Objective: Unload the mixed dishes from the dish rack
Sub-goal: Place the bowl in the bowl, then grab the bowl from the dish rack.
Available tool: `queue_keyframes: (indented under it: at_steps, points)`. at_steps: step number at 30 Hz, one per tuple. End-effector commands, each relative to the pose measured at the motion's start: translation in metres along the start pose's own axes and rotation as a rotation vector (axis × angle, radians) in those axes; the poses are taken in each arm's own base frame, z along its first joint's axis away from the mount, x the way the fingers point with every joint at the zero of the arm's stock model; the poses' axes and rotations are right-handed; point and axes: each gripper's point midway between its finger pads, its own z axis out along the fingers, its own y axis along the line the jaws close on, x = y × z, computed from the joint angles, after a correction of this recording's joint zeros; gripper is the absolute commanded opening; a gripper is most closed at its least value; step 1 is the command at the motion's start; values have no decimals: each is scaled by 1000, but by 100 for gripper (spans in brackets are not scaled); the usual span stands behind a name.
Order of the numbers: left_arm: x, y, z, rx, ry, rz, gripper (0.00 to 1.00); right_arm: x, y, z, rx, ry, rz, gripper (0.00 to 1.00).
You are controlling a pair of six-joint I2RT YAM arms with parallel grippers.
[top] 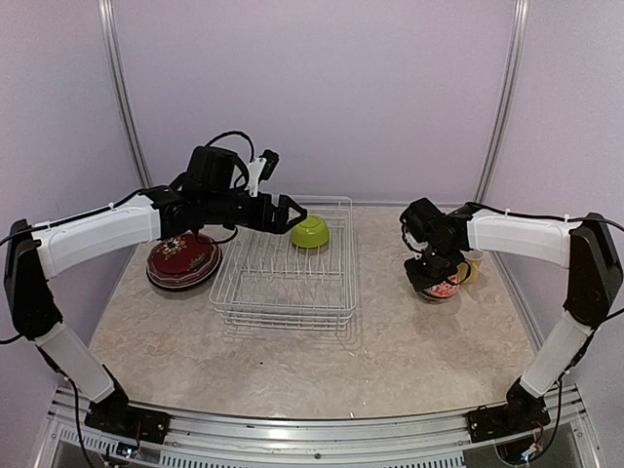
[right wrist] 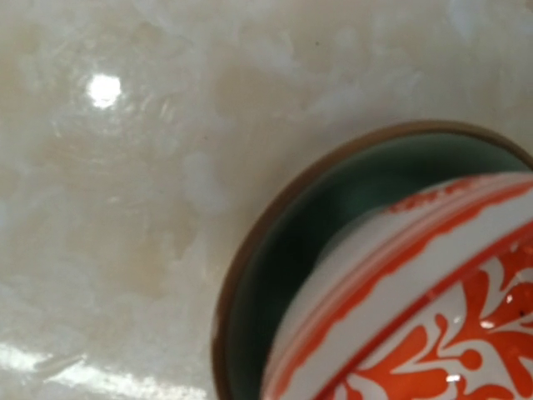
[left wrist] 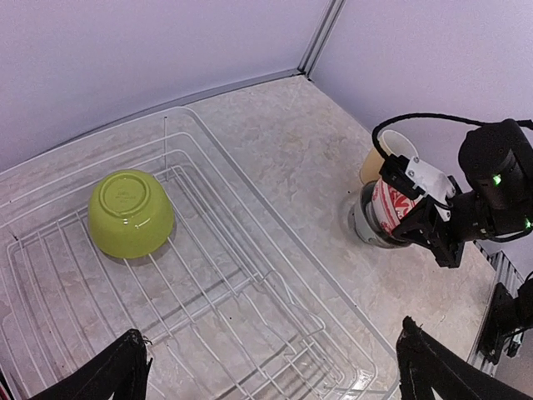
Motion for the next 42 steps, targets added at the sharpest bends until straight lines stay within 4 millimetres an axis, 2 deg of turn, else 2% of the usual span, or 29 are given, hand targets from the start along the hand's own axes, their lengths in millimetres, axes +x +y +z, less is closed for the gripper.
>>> queue_keyframes:
  at_steps: [1,7,10,15,19,21,24,30,34,42]
  points:
    - [-4,-3,2,-10,2,29,99,-9,-9,-4,49,-19,5,8]
    - [-4,-6,7,2,11,17,99,-13,-7,-7,33,-35,20,28]
    - [-7,-4,9,-10,20,2,99,-18,-6,-16,11,-65,27,34]
    - [0,9,26,-70,81,-29,99,-29,-5,-34,-24,-135,40,45]
    - [8,28,46,-140,161,-60,99,-34,-5,-46,-48,-184,54,52]
    - [20,41,60,-180,221,-82,99,-34,-5,-49,-58,-201,59,55]
    - [21,60,68,-229,265,-166,99,-31,-7,-52,-61,-212,66,57]
    - [30,93,93,-202,317,-447,98,-27,-9,-55,-66,-230,77,62]
    - [38,106,111,-188,337,-591,99,-28,-8,-59,-76,-247,83,63]
    - [55,128,146,-243,346,-767,99,-28,-5,-63,-104,-271,95,63]
